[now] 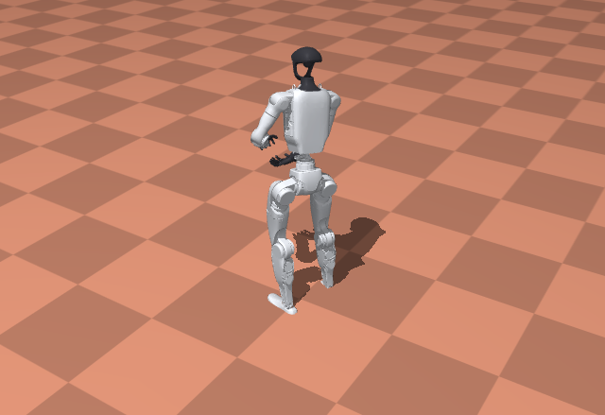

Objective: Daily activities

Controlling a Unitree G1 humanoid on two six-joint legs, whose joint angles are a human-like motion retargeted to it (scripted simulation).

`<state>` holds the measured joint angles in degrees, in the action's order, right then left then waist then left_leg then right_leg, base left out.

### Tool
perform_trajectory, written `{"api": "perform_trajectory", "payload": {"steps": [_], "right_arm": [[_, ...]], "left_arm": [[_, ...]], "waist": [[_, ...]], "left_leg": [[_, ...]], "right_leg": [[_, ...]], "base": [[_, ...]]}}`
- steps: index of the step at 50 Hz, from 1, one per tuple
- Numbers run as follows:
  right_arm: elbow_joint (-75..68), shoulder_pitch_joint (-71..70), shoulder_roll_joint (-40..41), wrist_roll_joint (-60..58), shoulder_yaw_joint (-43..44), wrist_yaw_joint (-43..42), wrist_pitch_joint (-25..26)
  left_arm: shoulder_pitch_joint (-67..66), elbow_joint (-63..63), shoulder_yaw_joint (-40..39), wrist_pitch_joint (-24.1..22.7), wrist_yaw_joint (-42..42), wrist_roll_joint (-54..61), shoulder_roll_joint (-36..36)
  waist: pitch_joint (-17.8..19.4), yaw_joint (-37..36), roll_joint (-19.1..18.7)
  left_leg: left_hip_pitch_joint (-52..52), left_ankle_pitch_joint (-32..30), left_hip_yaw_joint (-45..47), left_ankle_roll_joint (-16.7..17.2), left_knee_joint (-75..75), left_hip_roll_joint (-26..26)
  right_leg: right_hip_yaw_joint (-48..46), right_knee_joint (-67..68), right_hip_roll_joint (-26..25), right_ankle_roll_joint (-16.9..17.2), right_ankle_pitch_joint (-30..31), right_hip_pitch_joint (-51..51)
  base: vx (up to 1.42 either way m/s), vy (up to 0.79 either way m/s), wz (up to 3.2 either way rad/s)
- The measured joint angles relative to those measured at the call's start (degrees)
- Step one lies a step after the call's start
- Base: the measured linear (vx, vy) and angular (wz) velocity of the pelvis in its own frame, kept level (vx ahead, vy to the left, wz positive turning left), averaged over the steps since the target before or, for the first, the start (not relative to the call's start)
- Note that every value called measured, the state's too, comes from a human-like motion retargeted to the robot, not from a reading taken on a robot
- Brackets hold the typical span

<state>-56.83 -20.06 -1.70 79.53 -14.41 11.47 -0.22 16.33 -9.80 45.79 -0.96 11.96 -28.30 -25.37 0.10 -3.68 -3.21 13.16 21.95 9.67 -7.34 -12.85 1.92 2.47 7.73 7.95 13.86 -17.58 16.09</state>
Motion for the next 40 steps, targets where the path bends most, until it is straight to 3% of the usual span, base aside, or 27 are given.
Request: {"api": "perform_trajectory", "payload": {"steps": [10,23,40], "right_arm": [[9.86,6.6,1.23,6.12,-6.01,5.58,3.81],[22.93,14.24,-2.02,12.84,-18.1,14.01,10.0],[24.48,15.3,-5.6,6.68,-21.59,11.43,9.2]], "left_arm": [[2.84,1.97,-0.92,1.43,-2.05,-3.83,0.89],[5.19,-1.21,-0.92,1.75,-2.07,-5.16,0.99],[5.09,-10.25,0.68,1.13,-3.75,-4.54,1.73]], "waist": [[0.68,0.3,2.72],[2.05,0.61,5.05],[1.61,1.15,5.75]], "left_leg": [[2.51,1.39,-1.13,1.74,-7.66,-3.06],[6.05,1.68,-5.0,4.52,-14.9,-8.66],[7.46,1.29,-7.76,6.2,-12.85,-9.97]], "right_leg": [[-0.67,1.01,-2.45,-0.36,-0.27,-0.82],[-1.43,-2.64,-8.22,-0.79,3.89,-2.58],[-0.23,-6.15,-10.59,-1.08,6.84,-2.22]], "base": [[-0.06,-0.1,-0.02],[-0.08,-0.1,-0.1],[-0.01,-0.01,-0.02]]}}
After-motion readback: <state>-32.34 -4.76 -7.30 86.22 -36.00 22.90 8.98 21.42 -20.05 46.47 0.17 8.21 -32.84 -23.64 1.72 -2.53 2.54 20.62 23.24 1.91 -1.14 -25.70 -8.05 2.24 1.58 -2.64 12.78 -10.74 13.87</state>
